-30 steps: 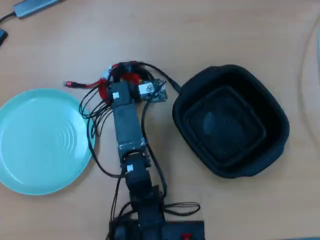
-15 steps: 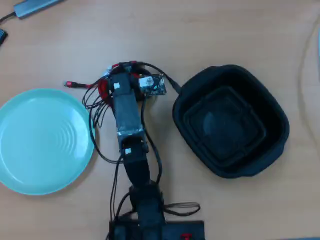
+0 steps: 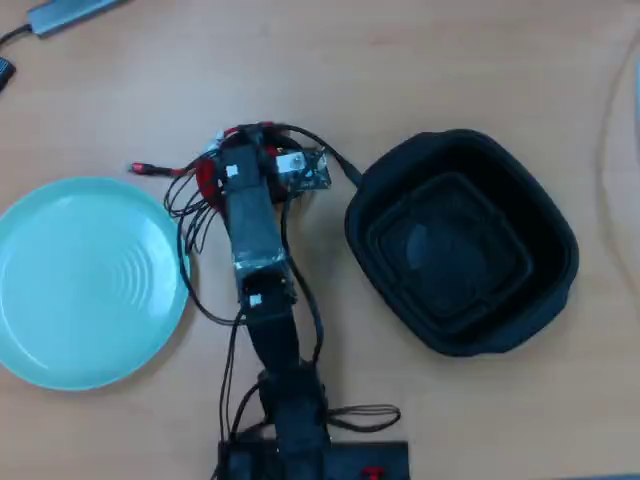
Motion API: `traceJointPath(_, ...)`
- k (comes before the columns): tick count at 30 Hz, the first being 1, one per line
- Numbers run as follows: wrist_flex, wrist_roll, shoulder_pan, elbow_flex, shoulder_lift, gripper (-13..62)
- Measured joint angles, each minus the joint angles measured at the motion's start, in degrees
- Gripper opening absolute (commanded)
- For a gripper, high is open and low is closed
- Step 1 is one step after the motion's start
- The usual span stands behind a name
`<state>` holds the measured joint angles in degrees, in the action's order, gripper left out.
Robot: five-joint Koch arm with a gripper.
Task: Put a black charging cable in a black bowl and put a red charging cable in a green bowl
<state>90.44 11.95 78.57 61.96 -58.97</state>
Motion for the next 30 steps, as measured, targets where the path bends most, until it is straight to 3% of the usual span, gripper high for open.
traceJointPath(3, 0.0, 0.0, 0.0, -0.1, 0.1, 26.2)
traceJointPath(8, -0.1, 0.8, -0.2, -1.2, 0.1, 3.7)
traceJointPath(12, 0.1, 1.1, -0.2, -1.1, 0.1, -5.7)
traceJointPath(24, 0.1, 5.5, -0.5, -1.1, -0.4, -6.7)
traceJointPath(30, 1.6, 5.8, -1.0, -0.7, -8.5, -6.6)
